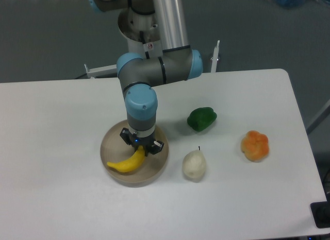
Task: Pick up the banana from the plate
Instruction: 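Lower the gripper onto the banana and close the fingers on it, then lift the banana off the plate and carry it toward the pear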
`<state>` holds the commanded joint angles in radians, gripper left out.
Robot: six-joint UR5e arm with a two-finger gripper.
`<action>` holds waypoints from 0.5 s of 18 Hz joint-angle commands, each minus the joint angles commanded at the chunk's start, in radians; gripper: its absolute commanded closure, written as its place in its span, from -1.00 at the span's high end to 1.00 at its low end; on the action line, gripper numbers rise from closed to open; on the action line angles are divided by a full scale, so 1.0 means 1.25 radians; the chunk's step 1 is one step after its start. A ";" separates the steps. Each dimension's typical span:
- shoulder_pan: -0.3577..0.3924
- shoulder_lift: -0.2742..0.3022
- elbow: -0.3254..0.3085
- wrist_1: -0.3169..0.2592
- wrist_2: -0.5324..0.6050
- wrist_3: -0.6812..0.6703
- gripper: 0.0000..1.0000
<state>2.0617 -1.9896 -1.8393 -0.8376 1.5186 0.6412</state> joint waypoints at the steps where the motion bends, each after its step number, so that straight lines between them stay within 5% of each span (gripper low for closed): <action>1: 0.000 0.005 0.011 -0.005 0.000 0.001 -0.29; 9: 0.071 0.045 0.097 -0.021 0.069 0.130 -0.29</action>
<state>2.1505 -1.9328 -1.7182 -0.8636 1.6045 0.8036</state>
